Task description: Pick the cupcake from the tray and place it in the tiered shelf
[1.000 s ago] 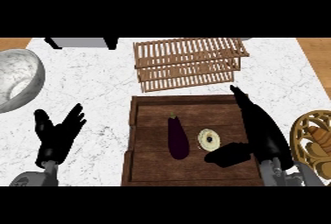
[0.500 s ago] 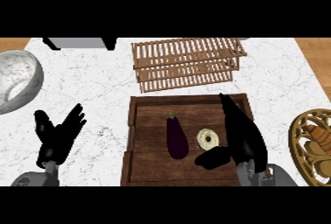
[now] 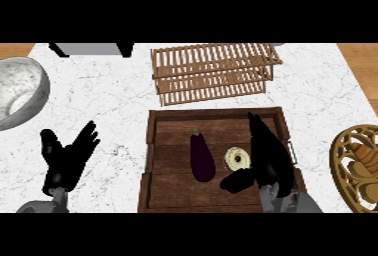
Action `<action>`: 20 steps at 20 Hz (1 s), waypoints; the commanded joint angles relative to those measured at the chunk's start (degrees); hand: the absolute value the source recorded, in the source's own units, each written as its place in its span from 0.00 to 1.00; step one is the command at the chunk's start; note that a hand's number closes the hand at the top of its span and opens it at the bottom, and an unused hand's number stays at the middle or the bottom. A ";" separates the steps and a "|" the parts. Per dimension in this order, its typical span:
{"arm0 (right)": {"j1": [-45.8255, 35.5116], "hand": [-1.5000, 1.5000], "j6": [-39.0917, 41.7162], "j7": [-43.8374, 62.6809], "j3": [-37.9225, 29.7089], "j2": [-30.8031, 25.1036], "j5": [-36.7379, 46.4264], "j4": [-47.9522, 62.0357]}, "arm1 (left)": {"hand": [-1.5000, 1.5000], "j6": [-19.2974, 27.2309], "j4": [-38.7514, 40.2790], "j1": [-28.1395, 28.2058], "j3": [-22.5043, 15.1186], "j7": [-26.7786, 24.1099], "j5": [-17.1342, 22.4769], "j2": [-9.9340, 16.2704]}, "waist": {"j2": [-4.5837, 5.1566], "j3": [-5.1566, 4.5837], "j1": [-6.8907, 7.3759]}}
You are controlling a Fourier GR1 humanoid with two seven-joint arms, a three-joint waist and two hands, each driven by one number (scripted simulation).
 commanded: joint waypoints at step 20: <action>-0.45 0.00 -6.91 -8.87 -7.01 7.83 10.95 17.25 | 0.50 -5.21 -1.15 0.88 5.39 2.59 -4.62 -2.75 | 0.10 -0.01 0.04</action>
